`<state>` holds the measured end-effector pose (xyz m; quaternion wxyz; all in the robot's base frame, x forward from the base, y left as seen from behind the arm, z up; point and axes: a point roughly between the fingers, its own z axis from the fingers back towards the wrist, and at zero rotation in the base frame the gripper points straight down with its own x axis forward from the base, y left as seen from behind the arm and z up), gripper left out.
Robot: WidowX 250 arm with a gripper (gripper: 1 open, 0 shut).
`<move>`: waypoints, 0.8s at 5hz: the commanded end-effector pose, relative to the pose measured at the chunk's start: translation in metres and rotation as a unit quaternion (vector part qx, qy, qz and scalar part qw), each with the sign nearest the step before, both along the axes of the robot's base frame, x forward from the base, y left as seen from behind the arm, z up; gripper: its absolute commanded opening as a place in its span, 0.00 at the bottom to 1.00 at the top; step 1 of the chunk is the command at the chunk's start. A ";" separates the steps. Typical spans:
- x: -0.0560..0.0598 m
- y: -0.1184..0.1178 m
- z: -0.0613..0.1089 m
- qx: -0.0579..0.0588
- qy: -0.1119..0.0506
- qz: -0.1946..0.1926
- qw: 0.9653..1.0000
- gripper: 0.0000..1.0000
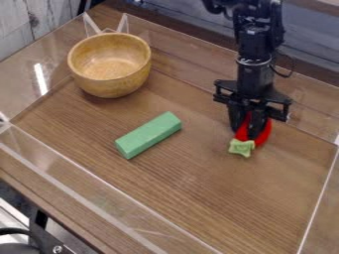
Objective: Move the red object to the right side of the table
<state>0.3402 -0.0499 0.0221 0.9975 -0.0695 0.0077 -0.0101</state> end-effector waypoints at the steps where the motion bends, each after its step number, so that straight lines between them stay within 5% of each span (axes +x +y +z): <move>1: 0.005 -0.001 -0.011 0.004 0.000 0.003 1.000 0.00; 4: 0.009 -0.008 -0.014 0.007 0.010 -0.002 1.000 0.00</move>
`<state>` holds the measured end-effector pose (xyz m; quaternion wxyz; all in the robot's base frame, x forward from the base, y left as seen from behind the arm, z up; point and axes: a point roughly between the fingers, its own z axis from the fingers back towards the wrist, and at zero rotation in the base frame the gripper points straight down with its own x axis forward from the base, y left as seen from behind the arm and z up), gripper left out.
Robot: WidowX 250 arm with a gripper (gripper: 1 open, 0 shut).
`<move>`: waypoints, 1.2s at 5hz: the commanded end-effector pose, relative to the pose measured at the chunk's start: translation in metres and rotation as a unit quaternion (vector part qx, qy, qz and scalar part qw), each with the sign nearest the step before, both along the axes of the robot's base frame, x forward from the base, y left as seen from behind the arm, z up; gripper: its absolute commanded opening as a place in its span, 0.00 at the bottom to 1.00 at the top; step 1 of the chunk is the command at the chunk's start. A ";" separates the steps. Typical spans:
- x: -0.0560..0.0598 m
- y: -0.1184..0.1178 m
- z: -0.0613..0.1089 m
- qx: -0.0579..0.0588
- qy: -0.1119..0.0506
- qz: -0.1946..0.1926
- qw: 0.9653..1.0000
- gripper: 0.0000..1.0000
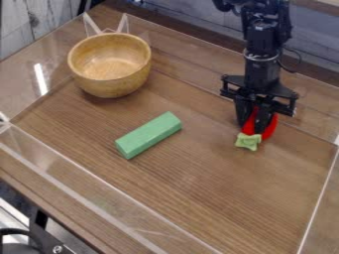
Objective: Move the red object to the right side of the table
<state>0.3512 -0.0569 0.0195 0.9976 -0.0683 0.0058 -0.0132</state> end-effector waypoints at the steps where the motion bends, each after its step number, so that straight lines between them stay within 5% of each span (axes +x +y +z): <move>1: -0.002 -0.002 -0.012 0.007 0.016 -0.001 1.000 0.00; 6: -0.004 -0.011 -0.011 0.010 0.033 -0.012 0.999 0.00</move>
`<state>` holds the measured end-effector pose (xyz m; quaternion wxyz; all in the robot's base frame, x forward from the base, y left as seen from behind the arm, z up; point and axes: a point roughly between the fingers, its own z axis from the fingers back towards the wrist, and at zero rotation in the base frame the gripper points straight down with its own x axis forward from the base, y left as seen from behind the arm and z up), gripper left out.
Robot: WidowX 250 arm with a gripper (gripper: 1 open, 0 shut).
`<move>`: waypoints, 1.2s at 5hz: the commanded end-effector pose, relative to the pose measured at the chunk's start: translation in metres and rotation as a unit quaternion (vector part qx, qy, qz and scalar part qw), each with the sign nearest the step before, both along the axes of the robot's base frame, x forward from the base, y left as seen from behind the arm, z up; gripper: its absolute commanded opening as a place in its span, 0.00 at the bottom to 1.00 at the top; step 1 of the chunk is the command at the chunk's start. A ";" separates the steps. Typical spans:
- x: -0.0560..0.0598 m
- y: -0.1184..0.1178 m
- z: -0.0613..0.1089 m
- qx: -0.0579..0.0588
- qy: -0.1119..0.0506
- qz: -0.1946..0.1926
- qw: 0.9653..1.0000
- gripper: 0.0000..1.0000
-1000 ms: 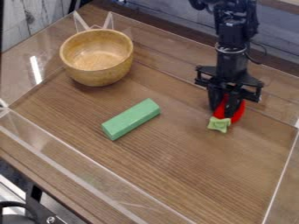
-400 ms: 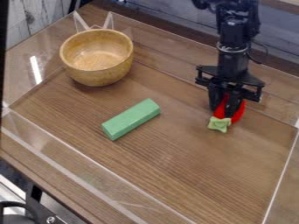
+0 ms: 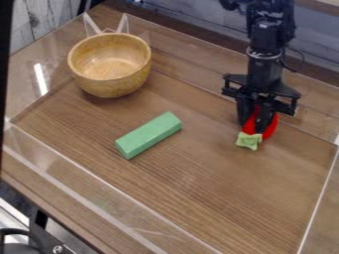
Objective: Move the red object to the right side of the table
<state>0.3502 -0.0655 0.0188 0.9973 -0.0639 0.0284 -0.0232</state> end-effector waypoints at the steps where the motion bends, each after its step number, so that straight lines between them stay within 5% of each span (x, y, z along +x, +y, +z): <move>1: -0.004 -0.004 -0.010 0.006 0.015 -0.003 1.000 0.00; 6: -0.008 -0.014 -0.007 0.006 0.031 -0.019 0.999 0.00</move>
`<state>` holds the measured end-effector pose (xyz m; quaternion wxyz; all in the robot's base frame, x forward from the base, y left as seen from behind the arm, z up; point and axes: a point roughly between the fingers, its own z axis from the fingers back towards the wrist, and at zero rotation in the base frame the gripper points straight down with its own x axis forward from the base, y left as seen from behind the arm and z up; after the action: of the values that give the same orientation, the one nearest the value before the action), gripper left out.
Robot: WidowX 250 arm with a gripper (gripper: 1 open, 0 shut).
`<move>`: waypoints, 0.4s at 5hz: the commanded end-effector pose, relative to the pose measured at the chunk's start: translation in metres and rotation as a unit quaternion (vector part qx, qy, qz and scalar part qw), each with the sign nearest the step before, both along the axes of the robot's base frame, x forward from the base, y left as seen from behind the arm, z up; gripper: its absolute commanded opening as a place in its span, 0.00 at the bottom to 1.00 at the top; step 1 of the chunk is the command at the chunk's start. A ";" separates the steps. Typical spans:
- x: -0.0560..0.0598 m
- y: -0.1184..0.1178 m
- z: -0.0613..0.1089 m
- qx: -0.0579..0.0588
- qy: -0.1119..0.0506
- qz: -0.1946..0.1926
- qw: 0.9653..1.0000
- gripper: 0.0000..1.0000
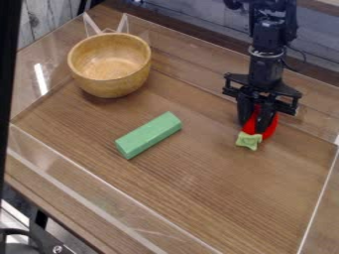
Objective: Move the red object to the right side of the table
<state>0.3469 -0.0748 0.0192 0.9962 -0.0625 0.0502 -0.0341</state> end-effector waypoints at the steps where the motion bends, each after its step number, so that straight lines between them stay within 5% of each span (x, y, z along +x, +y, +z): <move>1: -0.006 -0.003 -0.006 0.006 0.012 -0.005 1.000 1.00; 2: -0.008 -0.001 0.000 0.007 0.013 -0.004 1.000 1.00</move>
<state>0.3399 -0.0768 0.0150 0.9953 -0.0578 0.0681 -0.0364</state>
